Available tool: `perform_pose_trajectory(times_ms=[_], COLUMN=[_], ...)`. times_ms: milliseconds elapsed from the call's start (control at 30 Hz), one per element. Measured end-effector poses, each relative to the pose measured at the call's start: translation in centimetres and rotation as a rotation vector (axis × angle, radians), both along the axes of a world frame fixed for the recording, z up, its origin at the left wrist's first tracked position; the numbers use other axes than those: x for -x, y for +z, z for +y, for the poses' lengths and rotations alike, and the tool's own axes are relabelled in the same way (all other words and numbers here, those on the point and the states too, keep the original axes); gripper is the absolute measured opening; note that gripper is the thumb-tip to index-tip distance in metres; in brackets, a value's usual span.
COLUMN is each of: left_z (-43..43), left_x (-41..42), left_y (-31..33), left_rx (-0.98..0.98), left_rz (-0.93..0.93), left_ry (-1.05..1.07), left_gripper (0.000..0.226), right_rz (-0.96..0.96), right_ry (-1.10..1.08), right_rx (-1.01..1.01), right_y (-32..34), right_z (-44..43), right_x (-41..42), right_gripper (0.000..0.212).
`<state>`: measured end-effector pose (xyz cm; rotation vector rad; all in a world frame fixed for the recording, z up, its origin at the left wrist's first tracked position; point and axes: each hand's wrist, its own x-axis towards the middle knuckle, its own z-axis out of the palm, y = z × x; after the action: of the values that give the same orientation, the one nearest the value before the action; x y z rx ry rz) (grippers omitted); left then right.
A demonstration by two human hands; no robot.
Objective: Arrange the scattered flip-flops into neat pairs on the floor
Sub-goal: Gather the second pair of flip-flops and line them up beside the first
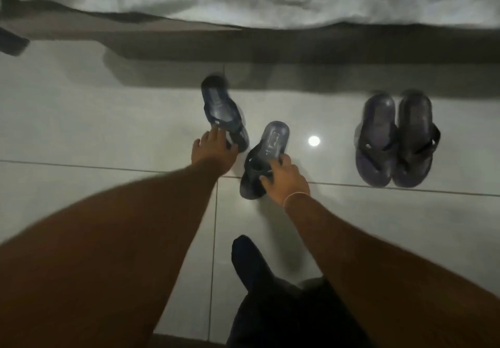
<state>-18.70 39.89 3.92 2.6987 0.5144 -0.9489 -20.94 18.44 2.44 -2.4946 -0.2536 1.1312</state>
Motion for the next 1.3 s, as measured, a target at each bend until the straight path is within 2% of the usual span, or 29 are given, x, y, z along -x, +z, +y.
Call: perform_pose_trajectory(times_ms=[133,300,433,600,833,1133,1300], left_z=[1.2,2.2,1.4,-1.6,-6.9,-7.0,-6.7], left_x=[-4.7,-7.0,-6.2,-3.9,-1.7,-1.4,-1.0], left_y=[-6.3,-10.3,-10.0,-9.1,-9.2,-10.0,-10.0], left_rx=[0.004,0.082,0.127,0.170,0.206,0.180,0.151], left_rz=[-0.039,-0.009,-0.010,-0.016,-0.080,-0.082,-0.084], left_ry=[-0.017,-0.042,-0.048,-0.098,-0.195,-0.207,-0.217], left_gripper=[0.077,0.084,0.069,0.063,0.043,0.053,0.053], right_rz=[0.009,-0.148,-0.198,-0.210,-0.218,-0.200,-0.221], right_ry=[0.023,0.000,-0.068,-0.116,-0.060,-0.033,0.034], right_rx=[0.031,0.132,0.118,0.090,-0.002,-0.047,-0.045], right_y=[-6.3,-9.4,-9.9,-9.5,-10.0,-11.3,-11.8], right_z=[2.7,2.7,1.2,-1.5,-5.4,-7.0,-6.5], right_x=[-0.2,0.0,-1.3,-4.6,-6.6,-5.5,-6.0], right_gripper=[0.065,0.074,0.068,0.061,0.044,0.066,0.061])
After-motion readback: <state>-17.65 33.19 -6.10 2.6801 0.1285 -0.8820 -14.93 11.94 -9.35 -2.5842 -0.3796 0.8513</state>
